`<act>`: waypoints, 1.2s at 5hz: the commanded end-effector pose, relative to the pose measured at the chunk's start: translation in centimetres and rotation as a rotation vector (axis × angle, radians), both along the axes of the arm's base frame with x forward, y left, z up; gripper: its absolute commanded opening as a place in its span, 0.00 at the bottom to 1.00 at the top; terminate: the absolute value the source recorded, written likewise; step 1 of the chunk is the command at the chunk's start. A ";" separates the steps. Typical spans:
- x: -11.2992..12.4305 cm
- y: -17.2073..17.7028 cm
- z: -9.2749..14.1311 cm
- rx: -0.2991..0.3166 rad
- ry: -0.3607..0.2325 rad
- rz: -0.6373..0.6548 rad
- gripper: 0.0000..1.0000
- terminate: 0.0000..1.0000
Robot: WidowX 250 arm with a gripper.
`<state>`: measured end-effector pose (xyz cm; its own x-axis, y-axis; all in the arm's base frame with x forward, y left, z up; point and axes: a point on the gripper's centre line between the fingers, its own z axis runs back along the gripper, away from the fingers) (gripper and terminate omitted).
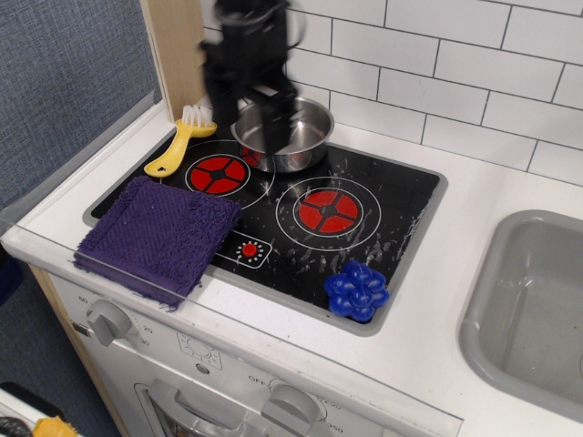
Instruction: Place the grapes in the stainless pot.
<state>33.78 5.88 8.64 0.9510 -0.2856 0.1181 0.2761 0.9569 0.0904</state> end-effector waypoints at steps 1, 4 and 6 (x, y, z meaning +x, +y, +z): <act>-4.0 -7.5 0.0 -0.058 0.014 -0.179 1.00 0.00; -6.2 -11.9 -2.8 -0.029 0.092 -0.316 1.00 0.00; -6.2 -12.4 -4.5 0.015 0.148 -0.314 1.00 0.00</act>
